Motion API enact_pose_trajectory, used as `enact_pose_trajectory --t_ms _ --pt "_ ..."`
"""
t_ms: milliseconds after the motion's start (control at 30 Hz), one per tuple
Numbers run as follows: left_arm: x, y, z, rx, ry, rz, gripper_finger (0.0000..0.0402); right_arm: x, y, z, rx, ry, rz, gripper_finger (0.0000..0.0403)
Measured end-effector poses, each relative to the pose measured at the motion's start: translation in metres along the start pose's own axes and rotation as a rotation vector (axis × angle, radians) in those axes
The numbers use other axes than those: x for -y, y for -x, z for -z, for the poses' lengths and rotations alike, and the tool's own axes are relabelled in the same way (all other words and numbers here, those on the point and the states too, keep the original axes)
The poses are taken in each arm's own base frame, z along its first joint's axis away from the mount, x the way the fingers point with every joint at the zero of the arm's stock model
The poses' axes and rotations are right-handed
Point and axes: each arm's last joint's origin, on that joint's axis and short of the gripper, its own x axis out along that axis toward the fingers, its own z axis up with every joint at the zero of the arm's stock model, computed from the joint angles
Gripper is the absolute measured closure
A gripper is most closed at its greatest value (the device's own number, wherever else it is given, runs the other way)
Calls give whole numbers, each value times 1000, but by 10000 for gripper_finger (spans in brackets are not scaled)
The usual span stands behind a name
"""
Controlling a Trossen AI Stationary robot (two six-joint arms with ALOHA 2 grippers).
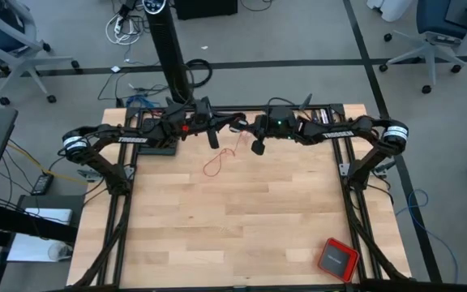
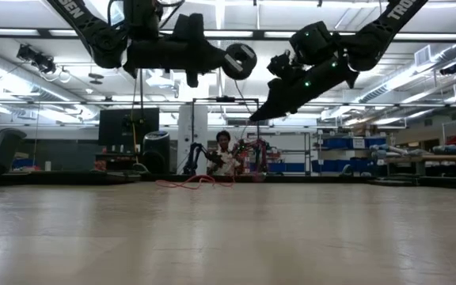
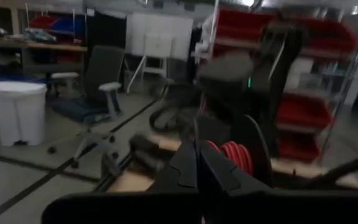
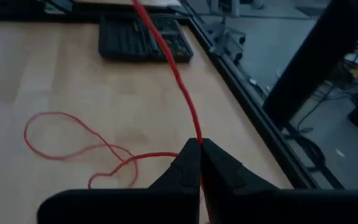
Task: Coil cords
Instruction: Coil the red wire onto the spool
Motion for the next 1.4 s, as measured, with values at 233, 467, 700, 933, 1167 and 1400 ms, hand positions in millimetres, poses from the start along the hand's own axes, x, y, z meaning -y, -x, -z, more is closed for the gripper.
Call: enact_pose_trajectory --t_ms 233,467,700,933,1167,1400 --pt "-11 3 15 -163 -196 -173 401 8 19 -12 3 14 76 401" --pt "-14 5 22 -293 -441 -351 401 -3 20 -27 132 15 81 402" --pt "-4 3 23 -295 -510 -329 401 -13 12 -39 266 31 66 403" --pt "5 0 16 -209 -466 -406 401 -21 -6 -51 293 24 -2 403" --pt "10 -1 14 -128 -292 -424 401 -29 -23 -56 295 29 -25 396" --pt "16 -4 3 -1 -151 -298 401 -31 -27 -41 150 5 -66 358"
